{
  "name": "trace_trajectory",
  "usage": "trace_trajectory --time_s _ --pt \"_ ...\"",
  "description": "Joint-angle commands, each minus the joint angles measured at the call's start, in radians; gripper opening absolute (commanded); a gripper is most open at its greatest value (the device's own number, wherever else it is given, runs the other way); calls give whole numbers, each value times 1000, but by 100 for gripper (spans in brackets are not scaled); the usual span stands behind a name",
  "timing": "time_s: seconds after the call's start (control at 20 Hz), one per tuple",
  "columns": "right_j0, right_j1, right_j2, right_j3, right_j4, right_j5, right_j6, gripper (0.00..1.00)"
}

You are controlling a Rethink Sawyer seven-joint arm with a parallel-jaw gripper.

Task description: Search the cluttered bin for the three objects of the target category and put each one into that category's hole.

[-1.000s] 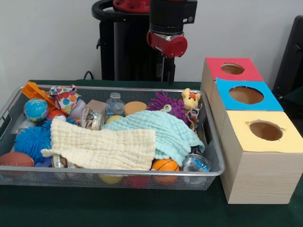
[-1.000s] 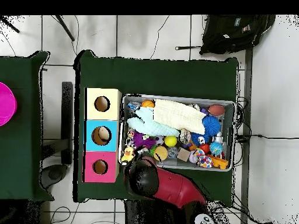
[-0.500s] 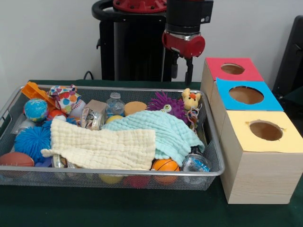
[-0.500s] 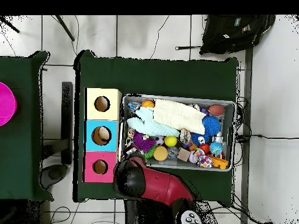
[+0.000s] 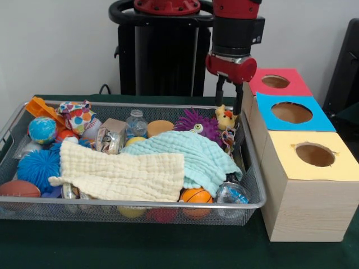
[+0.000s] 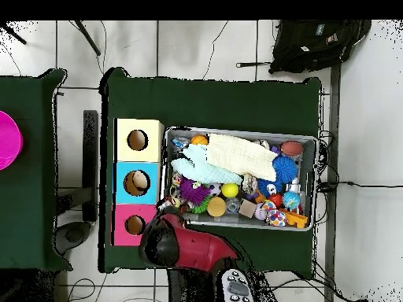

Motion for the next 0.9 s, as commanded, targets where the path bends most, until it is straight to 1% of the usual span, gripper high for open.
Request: trace_trajectory --time_s 0.05,0.2,0.35,0.6,0.8,0.9 --pt "-26 133 84 -34 14 -103 158 100" --pt "-36 154 91 -41 5 -123 149 100" --pt "-56 158 100 -43 -6 -121 136 100" --pt "-123 161 138 -48 -42 -91 97 100" --pt "-160 154 163 -47 -64 -59 73 100" --pt "-175 153 174 -38 -62 -68 90 100"
